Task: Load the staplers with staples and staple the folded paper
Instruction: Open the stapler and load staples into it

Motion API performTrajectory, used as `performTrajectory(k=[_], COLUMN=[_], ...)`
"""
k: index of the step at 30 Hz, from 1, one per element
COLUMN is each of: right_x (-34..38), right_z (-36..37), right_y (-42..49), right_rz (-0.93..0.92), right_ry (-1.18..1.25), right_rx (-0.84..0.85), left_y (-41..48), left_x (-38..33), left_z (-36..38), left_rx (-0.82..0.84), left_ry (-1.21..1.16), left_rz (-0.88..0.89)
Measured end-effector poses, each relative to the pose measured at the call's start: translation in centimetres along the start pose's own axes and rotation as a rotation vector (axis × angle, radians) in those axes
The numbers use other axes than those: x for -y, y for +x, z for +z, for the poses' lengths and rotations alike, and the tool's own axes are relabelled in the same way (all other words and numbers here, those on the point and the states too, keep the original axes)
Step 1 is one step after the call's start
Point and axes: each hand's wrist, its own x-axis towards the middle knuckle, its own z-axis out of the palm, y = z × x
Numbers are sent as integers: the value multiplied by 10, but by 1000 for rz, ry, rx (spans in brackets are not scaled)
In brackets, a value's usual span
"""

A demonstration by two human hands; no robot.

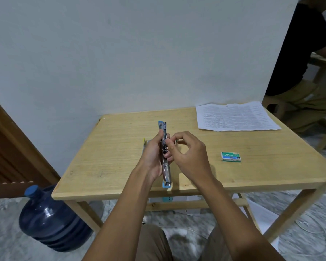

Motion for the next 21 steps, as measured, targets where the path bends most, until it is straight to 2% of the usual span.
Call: performTrajectory(k=[5,10,17,21], right_x=[-2,10,7,8], right_z=[-3,-10,-8,-6], right_y=[0,8,17,18], right_rz=[33,235,163,122], right_ry=[-30,143,-88,-112], right_rx=[-5,102,197,248], left_y=[2,6,5,4], left_x=[2,5,-2,-4], left_z=[-2,-10,-9,-10], left_rx=[27,56,31,24], left_ry=[28,70,87,109], left_rz=[-17,-6,24,32])
